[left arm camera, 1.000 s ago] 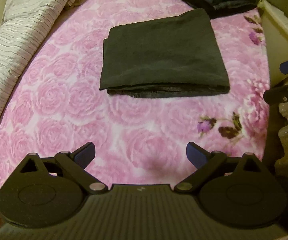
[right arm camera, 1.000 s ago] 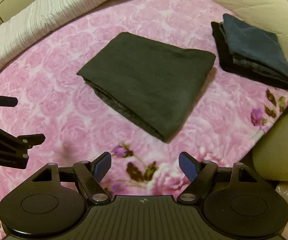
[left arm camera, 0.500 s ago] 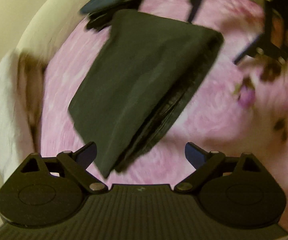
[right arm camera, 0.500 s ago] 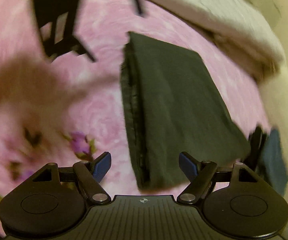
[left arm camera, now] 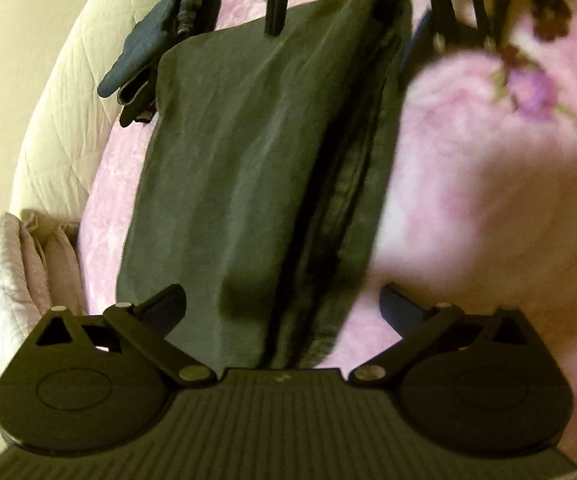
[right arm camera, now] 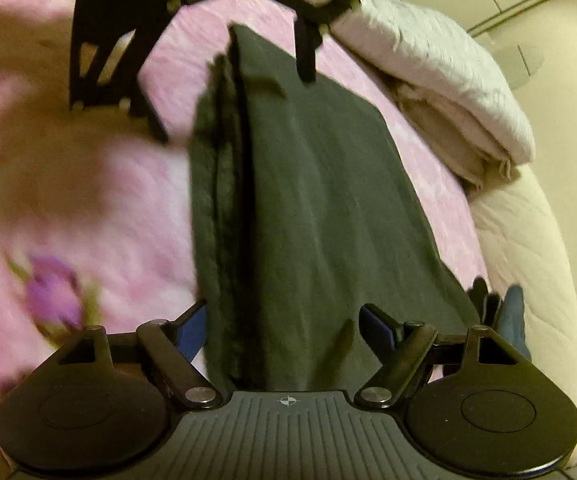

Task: Fold clothes
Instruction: 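Grasp the folded dark grey jeans edge with both grippers and lift it, then carry the lifted jeans with both grippers over the stack of folded clothes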

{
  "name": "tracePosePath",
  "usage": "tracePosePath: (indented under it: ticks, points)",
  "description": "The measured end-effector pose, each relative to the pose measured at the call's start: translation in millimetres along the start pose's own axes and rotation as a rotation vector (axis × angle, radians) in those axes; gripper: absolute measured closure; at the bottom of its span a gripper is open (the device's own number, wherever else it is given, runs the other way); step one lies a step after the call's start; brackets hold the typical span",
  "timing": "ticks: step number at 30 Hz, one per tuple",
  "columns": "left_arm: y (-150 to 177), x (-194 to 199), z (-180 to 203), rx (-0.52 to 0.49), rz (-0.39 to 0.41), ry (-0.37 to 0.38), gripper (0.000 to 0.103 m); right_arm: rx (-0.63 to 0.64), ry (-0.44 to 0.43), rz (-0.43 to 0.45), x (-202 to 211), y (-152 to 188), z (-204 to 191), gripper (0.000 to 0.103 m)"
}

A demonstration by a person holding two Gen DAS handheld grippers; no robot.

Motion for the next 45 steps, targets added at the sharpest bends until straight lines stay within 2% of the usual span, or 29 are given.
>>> tracePosePath:
  ticks: [7,10,14,16,20,26,29,31,33,37,41,42,44,45]
  points:
    - [11,-6,-5,-0.083,0.022,-0.032,0.001,0.022,0.044,-0.027,-4,-3,-1,0.025]
    - [10,-7,-9,-0.049,0.021,-0.028,0.002,0.028,0.050,-0.011,-13,-7,-2,0.025]
    - [14,5,-13,-0.005,0.053,-0.024,0.011,-0.012,0.041,0.013,-15,-5,15,0.026]
    - [13,6,-10,0.000,0.047,-0.004,0.016,-0.040,0.033,0.014,-11,-5,21,0.031]
    - [6,-4,-11,0.005,0.024,0.019,0.014,-0.072,-0.012,-0.023,-18,-10,19,0.032]
    - [9,-9,-23,0.118,-0.010,0.094,0.017,-0.118,-0.063,-0.023,-27,-12,25,0.032]
    - [11,-8,-27,0.161,-0.017,0.118,0.020,-0.192,-0.097,-0.032,-23,-10,30,0.044]
    - [11,-6,-28,0.157,-0.012,0.120,0.025,-0.241,-0.115,-0.036,-18,-10,33,0.056]
    - [10,-3,-27,0.153,-0.006,0.116,0.025,-0.276,-0.128,-0.031,-13,-13,41,0.062]
    - [10,0,-23,0.098,-0.019,0.056,0.025,-0.365,-0.178,-0.041,-4,-16,60,0.071]
    - [7,-5,-26,0.042,-0.038,0.003,0.026,-0.449,-0.232,-0.063,7,-20,82,0.073]
    - [5,-7,-29,0.036,-0.045,-0.007,0.028,-0.468,-0.249,-0.069,9,-20,87,0.073]
    - [3,-11,-36,0.042,-0.057,-0.010,0.047,-0.496,-0.280,-0.079,13,-20,95,0.073]
    - [2,-12,-41,0.062,-0.062,0.003,0.051,-0.503,-0.291,-0.082,15,-20,100,0.073]
Point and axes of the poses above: each gripper's, at about its wrist camera, not at the fingertips, and x roughly against the way its jaws point, z to its right, y to its underside, the point moved 7 cm from there along -x, roughly the way its jaws point, and after that the axes turned 1 degree about -z, right-handed, at the moved point
